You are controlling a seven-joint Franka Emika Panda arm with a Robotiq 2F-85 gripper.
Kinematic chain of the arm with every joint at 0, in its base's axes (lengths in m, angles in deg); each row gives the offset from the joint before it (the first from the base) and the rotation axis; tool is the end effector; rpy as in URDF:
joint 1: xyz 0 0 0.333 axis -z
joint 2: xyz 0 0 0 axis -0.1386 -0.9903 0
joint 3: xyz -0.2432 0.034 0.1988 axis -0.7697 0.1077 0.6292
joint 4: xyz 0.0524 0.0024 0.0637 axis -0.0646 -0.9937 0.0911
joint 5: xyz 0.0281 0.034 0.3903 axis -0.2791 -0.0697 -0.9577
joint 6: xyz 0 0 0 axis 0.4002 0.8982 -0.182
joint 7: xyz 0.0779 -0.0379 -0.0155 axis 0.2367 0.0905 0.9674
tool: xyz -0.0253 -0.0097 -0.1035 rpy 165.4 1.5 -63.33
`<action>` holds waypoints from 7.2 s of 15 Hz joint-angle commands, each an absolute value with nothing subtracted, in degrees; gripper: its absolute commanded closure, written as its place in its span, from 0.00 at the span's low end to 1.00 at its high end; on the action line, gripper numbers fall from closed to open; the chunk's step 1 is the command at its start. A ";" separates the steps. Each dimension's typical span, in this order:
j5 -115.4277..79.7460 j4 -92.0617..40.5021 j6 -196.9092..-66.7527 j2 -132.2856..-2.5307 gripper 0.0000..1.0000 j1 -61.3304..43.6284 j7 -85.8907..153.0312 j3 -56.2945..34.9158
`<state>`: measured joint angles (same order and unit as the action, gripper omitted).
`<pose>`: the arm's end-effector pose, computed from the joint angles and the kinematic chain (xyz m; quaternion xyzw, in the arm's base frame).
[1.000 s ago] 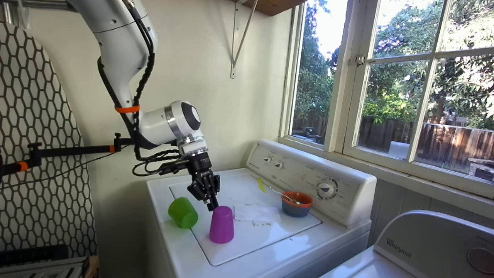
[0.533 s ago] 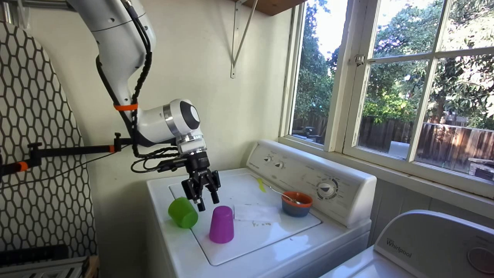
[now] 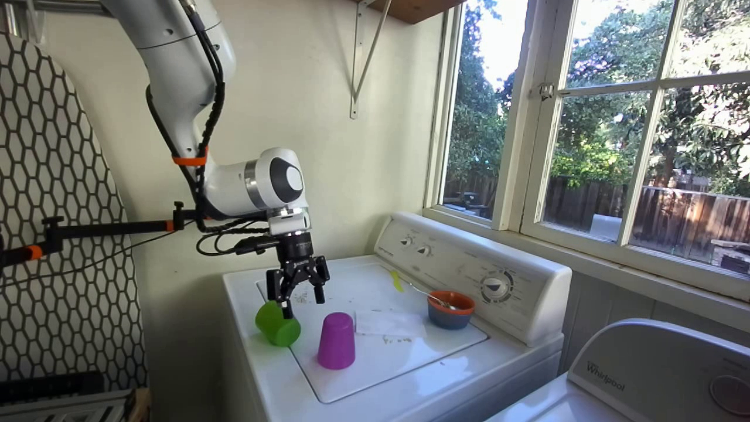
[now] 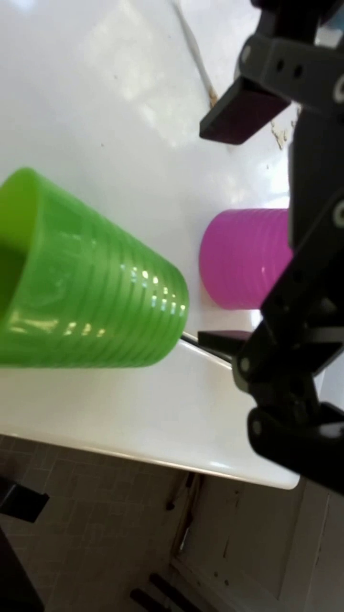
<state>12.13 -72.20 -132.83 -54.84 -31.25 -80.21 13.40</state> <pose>0.3506 0.3241 0.2729 0.8917 -0.4139 0.1636 0.0824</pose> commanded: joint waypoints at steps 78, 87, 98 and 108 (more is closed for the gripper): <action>42.98 -43.23 -62.31 -80.16 0.58 -41.81 -98.35 13.81; 45.19 -41.37 -60.18 -83.86 0.58 -43.66 -97.18 12.97; 44.38 -38.62 -55.56 -87.52 0.58 -45.15 -98.64 11.84; 44.56 -34.22 -54.07 -91.56 0.58 -46.25 -98.20 10.63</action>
<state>44.07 -36.50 -56.20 -89.26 -45.01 -97.91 11.15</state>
